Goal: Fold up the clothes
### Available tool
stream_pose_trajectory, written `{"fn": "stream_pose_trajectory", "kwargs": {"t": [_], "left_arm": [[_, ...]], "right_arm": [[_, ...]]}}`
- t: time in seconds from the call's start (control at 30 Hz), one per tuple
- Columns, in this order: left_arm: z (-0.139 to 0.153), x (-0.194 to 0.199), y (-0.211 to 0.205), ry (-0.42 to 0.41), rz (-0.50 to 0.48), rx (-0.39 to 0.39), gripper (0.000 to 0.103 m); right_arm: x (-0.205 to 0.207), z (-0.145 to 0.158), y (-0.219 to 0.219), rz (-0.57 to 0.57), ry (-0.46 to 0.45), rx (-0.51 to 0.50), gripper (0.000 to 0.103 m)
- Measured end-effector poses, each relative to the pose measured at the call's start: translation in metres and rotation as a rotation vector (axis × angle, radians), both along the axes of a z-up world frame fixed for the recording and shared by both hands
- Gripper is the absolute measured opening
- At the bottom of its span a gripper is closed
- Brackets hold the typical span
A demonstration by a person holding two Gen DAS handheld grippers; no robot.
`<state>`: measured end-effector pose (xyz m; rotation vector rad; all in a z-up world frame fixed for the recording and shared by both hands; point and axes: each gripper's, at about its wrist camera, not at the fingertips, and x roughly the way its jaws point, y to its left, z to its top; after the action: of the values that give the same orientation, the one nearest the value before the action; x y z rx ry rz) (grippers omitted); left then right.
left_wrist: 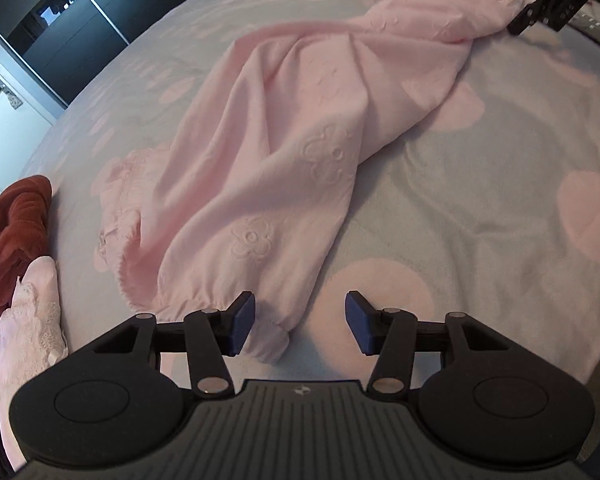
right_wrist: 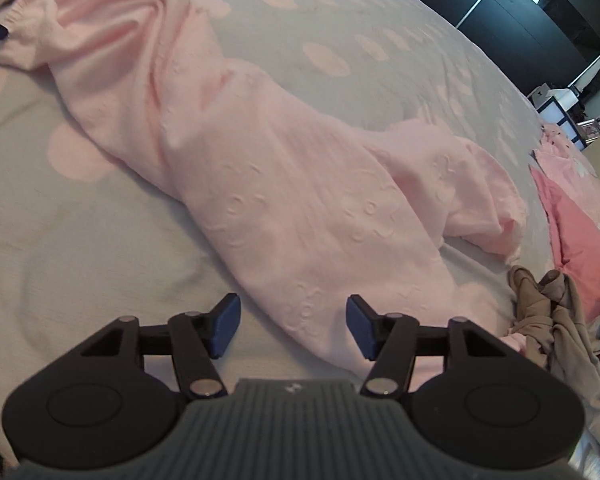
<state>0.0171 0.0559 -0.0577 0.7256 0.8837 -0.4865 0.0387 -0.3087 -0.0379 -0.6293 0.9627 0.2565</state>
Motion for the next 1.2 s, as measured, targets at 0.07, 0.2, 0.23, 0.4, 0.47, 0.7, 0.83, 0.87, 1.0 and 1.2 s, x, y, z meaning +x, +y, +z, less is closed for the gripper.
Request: {"fn": "stream_pose_trajectory", "kwargs": {"t": [0.07, 0.2, 0.23, 0.4, 0.47, 0.7, 0.83, 0.87, 1.0, 1.2], "left_arm": [[0.0, 0.008, 0.002, 0.01, 0.03, -0.007, 0.021], [0.01, 0.022, 0.013, 0.004, 0.109, -0.041, 0.003], [0.014, 0.024, 0.017, -0.004, 0.128, -0.058, 0.001], [0.045, 0.039, 0.034, -0.097, 0.221, -0.102, 0.0], [0.058, 0.044, 0.042, -0.131, 0.265, -0.136, 0.0], [0.101, 0.056, 0.066, -0.244, 0.366, -0.221, 0.0], [0.118, 0.064, 0.077, -0.281, 0.402, -0.242, 0.0], [0.121, 0.066, 0.079, -0.291, 0.403, -0.24, 0.0], [0.126, 0.074, 0.085, -0.313, 0.391, -0.217, 0.0], [0.12, 0.075, 0.081, -0.246, 0.319, -0.222, 0.0]], "right_arm": [[0.006, -0.002, -0.006, -0.023, -0.004, -0.032, 0.011], [0.017, 0.018, -0.019, -0.067, -0.069, -0.028, 0.002], [0.022, 0.028, -0.021, -0.076, -0.098, -0.028, 0.002], [0.064, 0.103, -0.03, -0.108, -0.272, -0.041, 0.001], [0.087, 0.134, -0.03, -0.105, -0.334, -0.063, 0.001], [0.179, 0.204, -0.014, -0.136, -0.475, -0.107, 0.006], [0.199, 0.209, -0.01, -0.162, -0.453, -0.067, 0.029], [0.199, 0.206, -0.009, -0.156, -0.444, -0.068, 0.029], [0.188, 0.191, -0.009, -0.142, -0.41, -0.073, 0.029], [0.155, 0.16, -0.019, -0.119, -0.323, -0.075, 0.035]]}}
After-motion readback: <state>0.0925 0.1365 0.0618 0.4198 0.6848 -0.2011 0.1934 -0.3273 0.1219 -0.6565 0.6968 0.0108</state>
